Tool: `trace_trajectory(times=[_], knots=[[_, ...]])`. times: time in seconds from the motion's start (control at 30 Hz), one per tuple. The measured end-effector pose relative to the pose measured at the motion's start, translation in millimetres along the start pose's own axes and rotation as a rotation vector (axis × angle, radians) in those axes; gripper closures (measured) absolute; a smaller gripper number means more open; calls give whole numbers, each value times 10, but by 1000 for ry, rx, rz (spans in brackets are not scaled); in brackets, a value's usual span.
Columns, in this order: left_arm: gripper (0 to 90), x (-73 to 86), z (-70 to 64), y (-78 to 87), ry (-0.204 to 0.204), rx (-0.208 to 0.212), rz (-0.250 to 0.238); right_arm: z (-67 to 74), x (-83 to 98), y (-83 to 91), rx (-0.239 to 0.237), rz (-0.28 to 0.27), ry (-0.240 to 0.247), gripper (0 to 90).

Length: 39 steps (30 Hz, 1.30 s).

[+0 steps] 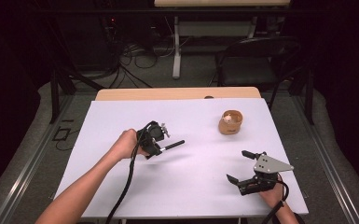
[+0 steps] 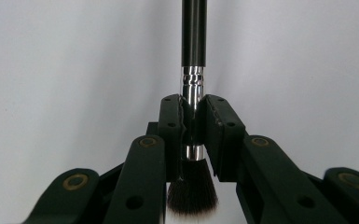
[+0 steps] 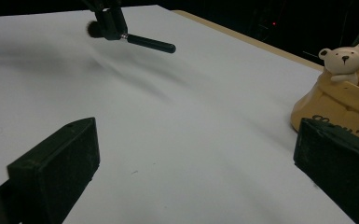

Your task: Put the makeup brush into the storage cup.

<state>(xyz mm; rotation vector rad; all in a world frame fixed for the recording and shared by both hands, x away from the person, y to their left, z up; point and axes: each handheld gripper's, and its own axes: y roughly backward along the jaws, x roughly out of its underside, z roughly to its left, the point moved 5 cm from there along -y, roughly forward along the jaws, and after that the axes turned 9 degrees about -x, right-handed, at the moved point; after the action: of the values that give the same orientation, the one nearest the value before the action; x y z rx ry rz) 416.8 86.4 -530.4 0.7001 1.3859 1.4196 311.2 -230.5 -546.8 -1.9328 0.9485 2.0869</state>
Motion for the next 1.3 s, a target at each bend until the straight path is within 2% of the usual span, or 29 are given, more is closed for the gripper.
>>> trace_trajectory(times=[0.63,1.3], knots=[[773,-170,-160,93,-90,22,-43,-1,2,-6,-3,1,-3,0],[773,-296,-298,127,-181,39,-39,-2,7,-2,-3,6,-10,0]])
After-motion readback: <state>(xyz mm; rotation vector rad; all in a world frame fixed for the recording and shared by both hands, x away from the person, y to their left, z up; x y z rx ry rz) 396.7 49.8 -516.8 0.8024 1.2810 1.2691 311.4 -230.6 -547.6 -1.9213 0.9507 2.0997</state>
